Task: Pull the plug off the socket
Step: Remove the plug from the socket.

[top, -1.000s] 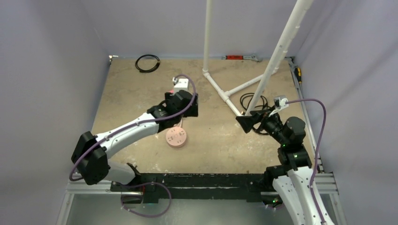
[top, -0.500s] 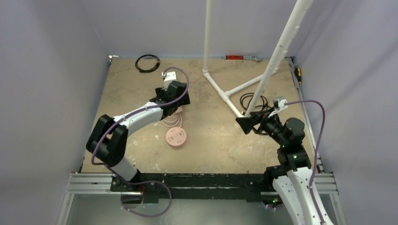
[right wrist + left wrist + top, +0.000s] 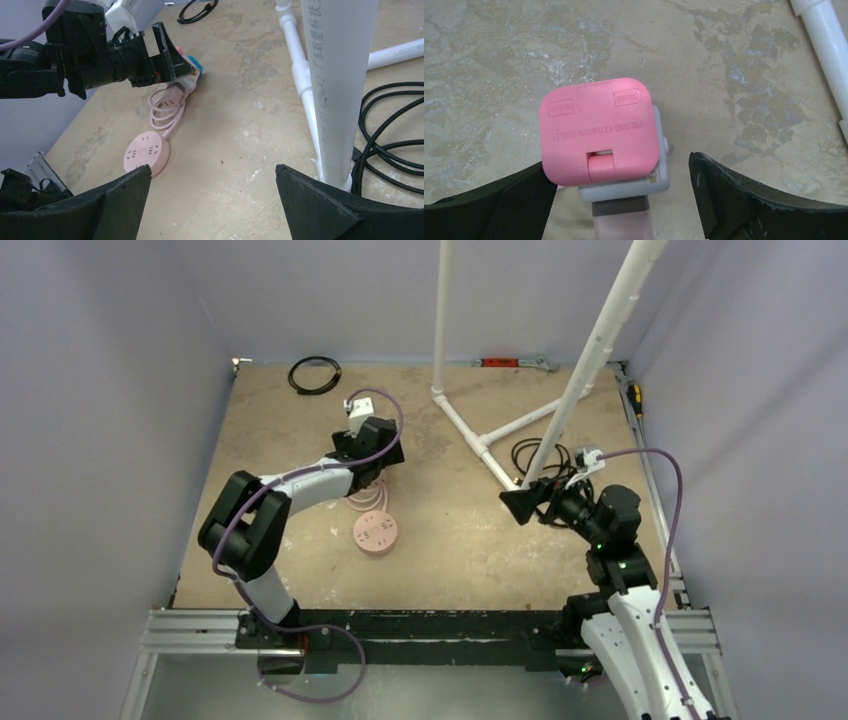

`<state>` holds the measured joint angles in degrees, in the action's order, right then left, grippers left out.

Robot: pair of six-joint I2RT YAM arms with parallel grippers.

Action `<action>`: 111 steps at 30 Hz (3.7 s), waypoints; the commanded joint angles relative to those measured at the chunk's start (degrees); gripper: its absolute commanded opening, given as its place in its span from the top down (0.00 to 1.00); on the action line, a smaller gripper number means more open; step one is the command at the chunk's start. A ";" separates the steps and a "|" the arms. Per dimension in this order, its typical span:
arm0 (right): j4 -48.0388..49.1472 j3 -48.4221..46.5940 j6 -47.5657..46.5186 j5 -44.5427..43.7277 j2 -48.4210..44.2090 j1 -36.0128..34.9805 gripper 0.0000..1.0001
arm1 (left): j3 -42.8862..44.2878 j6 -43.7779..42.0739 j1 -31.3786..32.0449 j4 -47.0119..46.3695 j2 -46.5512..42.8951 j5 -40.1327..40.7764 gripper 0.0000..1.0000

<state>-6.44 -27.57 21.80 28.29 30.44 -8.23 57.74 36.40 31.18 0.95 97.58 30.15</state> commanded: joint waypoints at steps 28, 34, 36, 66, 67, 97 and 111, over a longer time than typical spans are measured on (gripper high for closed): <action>3.81 -0.38 -0.68 6.28 2.87 -0.03 0.01 | -6.61 -10.32 -0.62 -6.38 -16.59 -22.36 1.00; 3.50 -1.84 0.81 9.48 0.91 -0.91 0.01 | -3.65 -10.19 -0.60 4.63 -26.12 -36.23 1.00; 3.58 -2.60 2.16 9.98 0.87 -1.55 0.01 | -1.67 -12.92 -0.62 7.43 -28.35 -40.57 1.00; 38.30 6.60 5.02 -15.98 15.07 -32.54 0.07 | -5.95 -22.90 -2.09 10.40 -35.32 -68.41 1.00; 39.40 6.83 4.83 -16.65 15.75 -33.13 0.07 | -6.25 -22.66 -2.09 9.84 -35.82 -68.85 1.00; 50.44 9.92 -8.13 -44.13 27.13 -44.22 0.13 | -7.20 -20.84 -4.02 7.14 -32.91 -75.59 1.00; 44.87 8.52 -7.11 -51.05 21.85 -44.33 0.13 | -7.55 -21.51 -3.98 7.38 -30.80 -80.60 1.00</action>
<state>38.22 -17.54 13.91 -19.20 53.15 -52.51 48.86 14.46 27.38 11.77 66.37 -44.66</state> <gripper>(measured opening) 0.870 0.594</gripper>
